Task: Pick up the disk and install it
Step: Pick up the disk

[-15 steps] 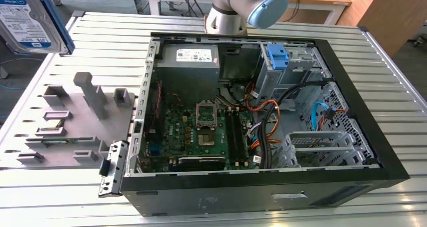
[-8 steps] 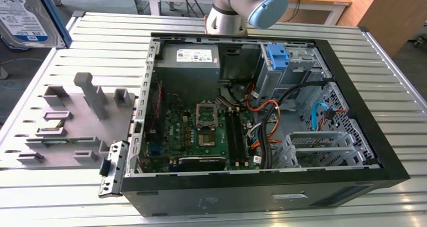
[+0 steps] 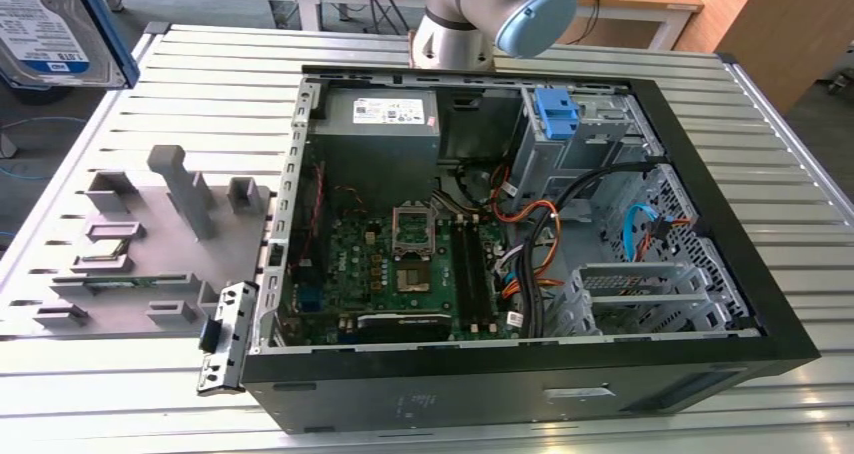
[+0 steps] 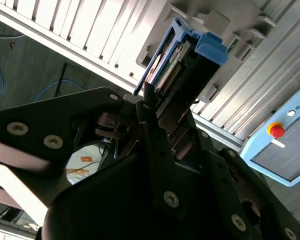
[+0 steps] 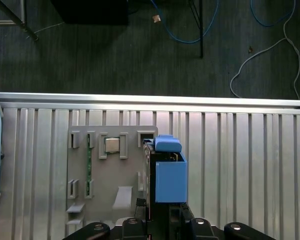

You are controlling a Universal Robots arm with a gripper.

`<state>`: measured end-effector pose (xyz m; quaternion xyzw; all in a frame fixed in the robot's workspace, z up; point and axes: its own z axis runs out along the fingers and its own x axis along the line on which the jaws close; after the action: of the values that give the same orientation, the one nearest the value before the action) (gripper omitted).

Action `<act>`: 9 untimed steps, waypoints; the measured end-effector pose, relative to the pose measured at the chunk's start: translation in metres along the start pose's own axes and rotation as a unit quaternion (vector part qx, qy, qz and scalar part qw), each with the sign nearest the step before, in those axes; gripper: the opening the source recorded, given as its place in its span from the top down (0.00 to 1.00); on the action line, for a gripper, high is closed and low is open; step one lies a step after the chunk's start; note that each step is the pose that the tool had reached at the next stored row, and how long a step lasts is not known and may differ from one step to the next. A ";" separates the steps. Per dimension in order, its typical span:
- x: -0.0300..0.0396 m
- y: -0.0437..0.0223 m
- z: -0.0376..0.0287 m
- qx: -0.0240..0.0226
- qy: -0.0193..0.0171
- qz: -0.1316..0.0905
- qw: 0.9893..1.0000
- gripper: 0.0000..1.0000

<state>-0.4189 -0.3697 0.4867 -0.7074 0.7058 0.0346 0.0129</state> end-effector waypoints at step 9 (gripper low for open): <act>0.0000 -0.0029 -0.0003 0.000 0.000 0.000 1.000 0.65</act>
<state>-0.4160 -0.3697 0.4869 -0.7074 0.7058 0.0346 0.0128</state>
